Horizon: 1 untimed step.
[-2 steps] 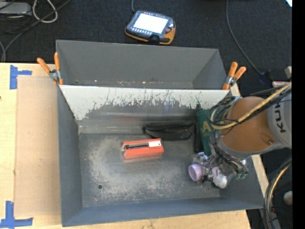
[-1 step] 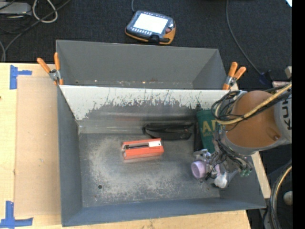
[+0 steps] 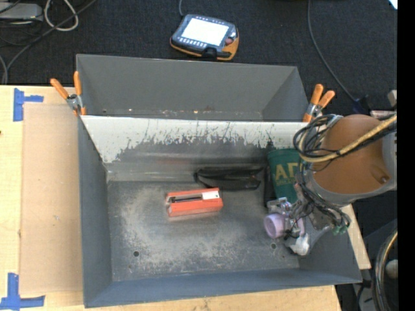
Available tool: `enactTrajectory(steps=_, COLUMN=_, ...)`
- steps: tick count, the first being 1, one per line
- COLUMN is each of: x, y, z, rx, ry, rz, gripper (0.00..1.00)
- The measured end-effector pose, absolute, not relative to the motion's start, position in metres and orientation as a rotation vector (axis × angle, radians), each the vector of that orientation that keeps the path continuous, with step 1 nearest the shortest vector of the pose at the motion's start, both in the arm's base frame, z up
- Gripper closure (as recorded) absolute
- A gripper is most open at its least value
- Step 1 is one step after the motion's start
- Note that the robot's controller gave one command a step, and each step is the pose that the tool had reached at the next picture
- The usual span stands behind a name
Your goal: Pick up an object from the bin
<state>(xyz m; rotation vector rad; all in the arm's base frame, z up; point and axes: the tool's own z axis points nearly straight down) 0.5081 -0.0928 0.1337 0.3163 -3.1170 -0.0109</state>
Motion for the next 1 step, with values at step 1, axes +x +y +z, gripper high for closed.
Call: enactTrajectory(steps=1, x=0.5082, y=-0.0928, z=0.161, rx=0.313, ry=-3.118, rz=-0.011, gripper=1.0)
